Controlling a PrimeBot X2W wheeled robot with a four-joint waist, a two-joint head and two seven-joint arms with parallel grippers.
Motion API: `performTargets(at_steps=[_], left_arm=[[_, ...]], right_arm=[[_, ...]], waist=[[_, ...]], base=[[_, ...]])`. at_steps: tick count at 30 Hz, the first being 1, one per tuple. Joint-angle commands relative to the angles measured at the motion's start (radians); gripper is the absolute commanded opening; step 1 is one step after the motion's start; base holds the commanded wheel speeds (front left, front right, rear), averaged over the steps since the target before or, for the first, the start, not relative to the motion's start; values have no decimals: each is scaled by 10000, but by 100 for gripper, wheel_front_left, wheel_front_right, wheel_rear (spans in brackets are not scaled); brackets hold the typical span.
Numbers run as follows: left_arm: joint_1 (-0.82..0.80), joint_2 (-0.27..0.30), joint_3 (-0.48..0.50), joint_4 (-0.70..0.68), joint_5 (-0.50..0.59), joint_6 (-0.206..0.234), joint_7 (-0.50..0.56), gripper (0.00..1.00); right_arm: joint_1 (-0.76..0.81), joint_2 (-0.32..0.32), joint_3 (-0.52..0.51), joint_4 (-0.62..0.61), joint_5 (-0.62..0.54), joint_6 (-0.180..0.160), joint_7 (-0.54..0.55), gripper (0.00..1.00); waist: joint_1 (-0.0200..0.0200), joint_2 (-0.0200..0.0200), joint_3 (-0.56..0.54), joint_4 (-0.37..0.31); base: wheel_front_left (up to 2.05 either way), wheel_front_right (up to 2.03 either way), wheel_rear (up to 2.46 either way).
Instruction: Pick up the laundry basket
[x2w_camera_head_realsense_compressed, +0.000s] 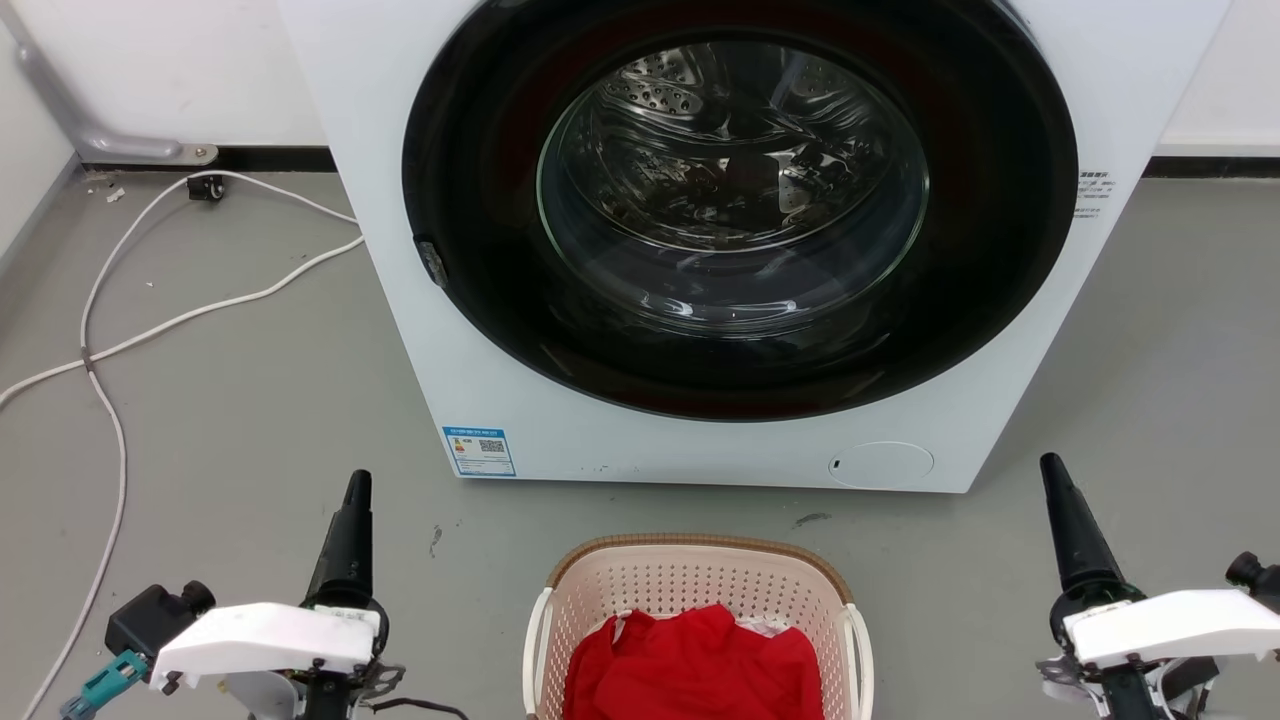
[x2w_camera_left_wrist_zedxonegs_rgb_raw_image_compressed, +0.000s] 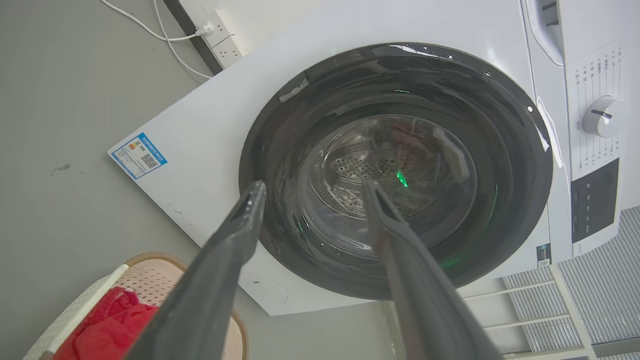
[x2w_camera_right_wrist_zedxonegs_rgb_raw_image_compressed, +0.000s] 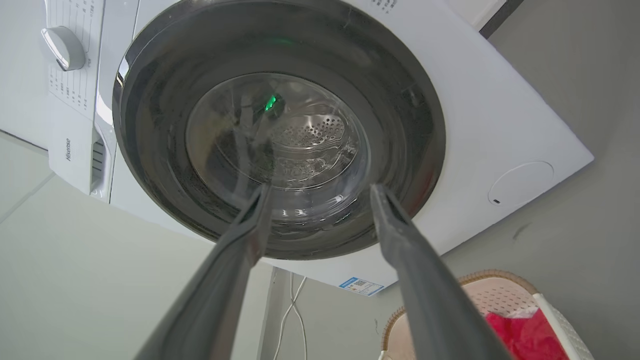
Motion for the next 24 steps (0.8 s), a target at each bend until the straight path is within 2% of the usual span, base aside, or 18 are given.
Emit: performTargets(at_steps=[1, 8, 24], left_arm=[[-30, 22, -71, -262, 524, 84, -130, 100], [112, 24, -187, -494, 1771, 202, -430, 100], [384, 26, -389, -782, 4012, 299, -967, 100]], right_arm=[[0, -21, 98, -271, -663, 0, -148, 100], [174, -22, 248, -457, -2163, 0, -455, 100], [508, -23, 349, -760, -4420, 0, -995, 100]], waist=[[-1, 0, 3, 0], [-1, 0, 18, 0], [-1, 0, 19, 5]], base=[[0, 0, 0], [0, 0, 0], [0, 0, 0]])
